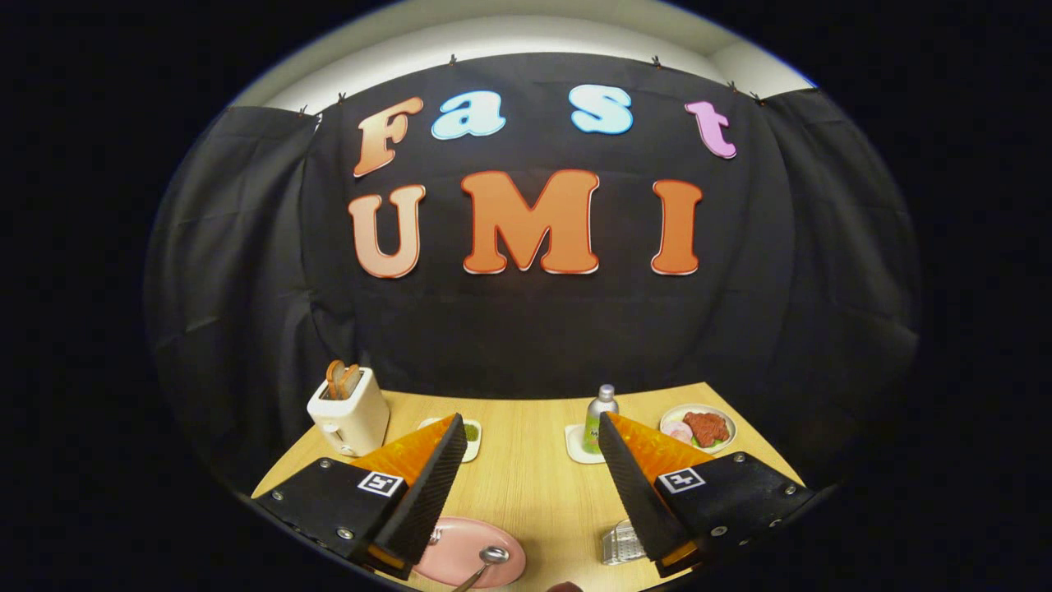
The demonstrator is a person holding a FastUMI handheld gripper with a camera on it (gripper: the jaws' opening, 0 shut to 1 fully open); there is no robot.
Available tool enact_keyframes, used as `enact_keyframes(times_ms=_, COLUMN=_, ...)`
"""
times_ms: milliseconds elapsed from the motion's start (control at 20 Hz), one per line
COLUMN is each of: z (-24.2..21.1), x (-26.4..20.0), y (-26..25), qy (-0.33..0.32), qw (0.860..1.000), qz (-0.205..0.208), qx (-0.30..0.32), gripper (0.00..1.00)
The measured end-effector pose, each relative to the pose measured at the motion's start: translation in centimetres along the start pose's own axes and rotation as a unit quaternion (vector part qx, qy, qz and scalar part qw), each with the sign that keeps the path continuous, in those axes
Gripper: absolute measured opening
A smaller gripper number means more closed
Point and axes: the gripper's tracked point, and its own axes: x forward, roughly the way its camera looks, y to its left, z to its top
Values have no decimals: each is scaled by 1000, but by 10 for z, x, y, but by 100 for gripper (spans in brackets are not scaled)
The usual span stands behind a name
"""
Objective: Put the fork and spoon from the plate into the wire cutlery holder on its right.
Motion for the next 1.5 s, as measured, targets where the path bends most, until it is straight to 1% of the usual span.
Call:
enact_keyframes(times_ms=300, z=-63, x=8, y=30, qy=106, qw=994, qz=18, qx=12, gripper=97)
enact_keyframes(times_ms=500, z=-89, x=8, y=45, qy=148, qw=989, qz=25, qx=7, gripper=95)
enact_keyframes(times_ms=700, z=-135, x=9, y=60, qy=225, qw=974, qz=37, qx=11, gripper=95)
enact_keyframes(times_ms=850, z=-176, x=6, y=65, qy=289, qw=956, qz=37, qx=16, gripper=95)
enact_keyframes(times_ms=900, z=-192, x=4, y=69, qy=313, qw=949, qz=41, qx=19, gripper=94)
enact_keyframes(times_ms=1100, z=-247, x=-3, y=74, qy=390, qw=920, qz=38, qx=16, gripper=87)
enact_keyframes(times_ms=1150, z=-260, x=-5, y=75, qy=408, qw=912, qz=37, qx=16, gripper=84)
enact_keyframes(times_ms=1250, z=-283, x=-8, y=83, qy=441, qw=896, qz=37, qx=30, gripper=79)
enact_keyframes(times_ms=1300, z=-295, x=-10, y=84, qy=457, qw=888, qz=36, qx=36, gripper=78)
enact_keyframes(times_ms=1500, z=-332, x=-16, y=82, qy=513, qw=858, qz=10, qx=35, gripper=69)
